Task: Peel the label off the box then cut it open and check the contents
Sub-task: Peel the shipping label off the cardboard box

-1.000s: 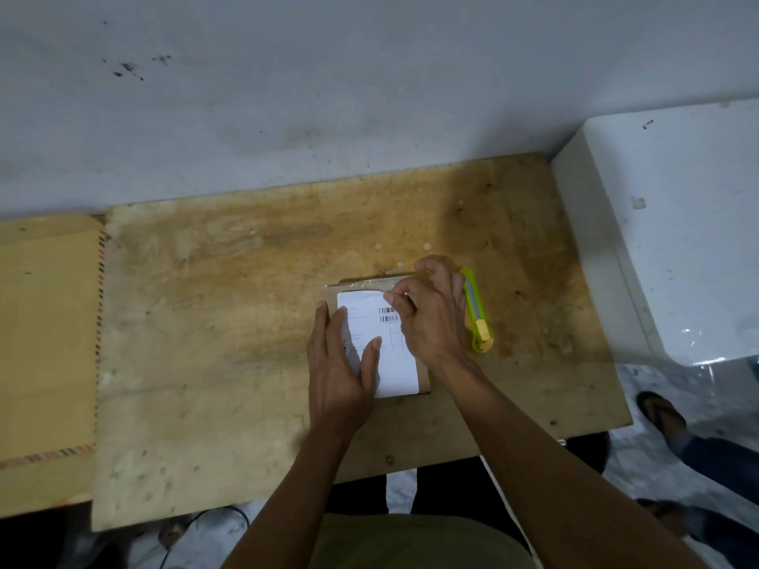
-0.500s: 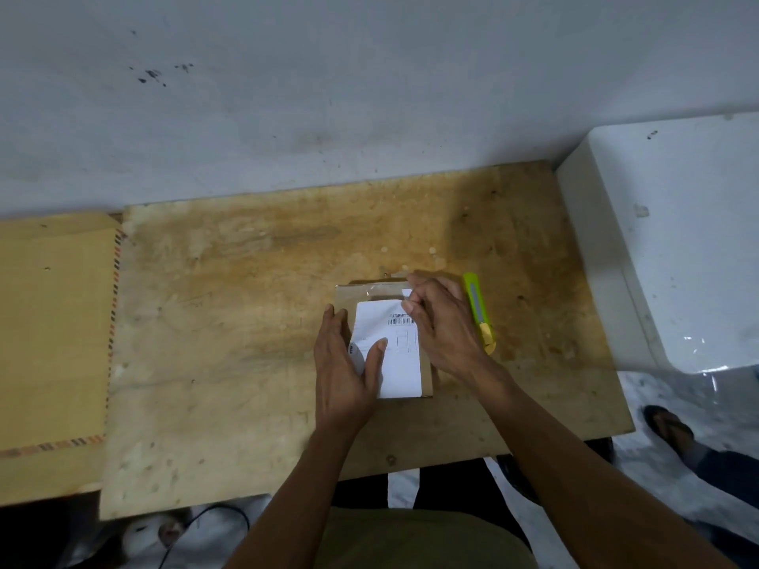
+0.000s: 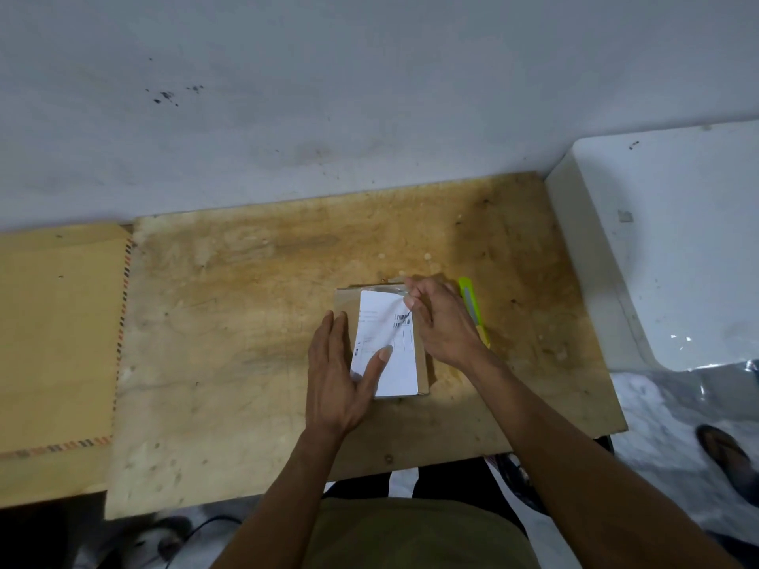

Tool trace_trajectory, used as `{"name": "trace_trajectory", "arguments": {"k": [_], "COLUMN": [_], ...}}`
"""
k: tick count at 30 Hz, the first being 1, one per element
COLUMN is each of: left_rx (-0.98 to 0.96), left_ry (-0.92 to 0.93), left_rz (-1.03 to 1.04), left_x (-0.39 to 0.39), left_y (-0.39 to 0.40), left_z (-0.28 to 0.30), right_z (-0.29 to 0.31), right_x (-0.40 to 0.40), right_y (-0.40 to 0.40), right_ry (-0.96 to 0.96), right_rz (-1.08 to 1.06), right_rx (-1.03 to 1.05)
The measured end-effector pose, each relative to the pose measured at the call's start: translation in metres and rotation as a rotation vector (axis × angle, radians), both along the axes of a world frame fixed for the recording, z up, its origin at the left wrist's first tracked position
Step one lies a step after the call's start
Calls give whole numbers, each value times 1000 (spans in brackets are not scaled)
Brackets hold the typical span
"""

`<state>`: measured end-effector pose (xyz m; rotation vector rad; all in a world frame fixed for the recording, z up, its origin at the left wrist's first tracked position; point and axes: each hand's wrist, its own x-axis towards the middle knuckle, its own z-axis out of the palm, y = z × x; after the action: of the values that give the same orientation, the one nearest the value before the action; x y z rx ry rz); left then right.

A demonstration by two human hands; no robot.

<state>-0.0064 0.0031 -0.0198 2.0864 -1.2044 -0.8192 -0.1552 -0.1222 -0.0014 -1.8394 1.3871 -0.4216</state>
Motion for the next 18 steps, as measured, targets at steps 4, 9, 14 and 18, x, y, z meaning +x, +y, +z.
{"name": "trace_trajectory", "arguments": {"k": [4,9,14,18], "left_rx": [11,-21,23,10], "left_ry": [-31,-87,-68,-89], "left_rz": [-42,-88,-85,-79], "left_x": [1,2,5,4], "left_y": [3,6,4,7], "left_z": [-2,-8,-13,-14], "right_z": [3,3,8,10], "right_x": [-1,-6,-5,1], "right_y": [1,7,9,5], "right_ry": [-50,-154,-142,-129], "right_rz": [5,-22,2,33], "right_rx": [-2,44,3,-75]}}
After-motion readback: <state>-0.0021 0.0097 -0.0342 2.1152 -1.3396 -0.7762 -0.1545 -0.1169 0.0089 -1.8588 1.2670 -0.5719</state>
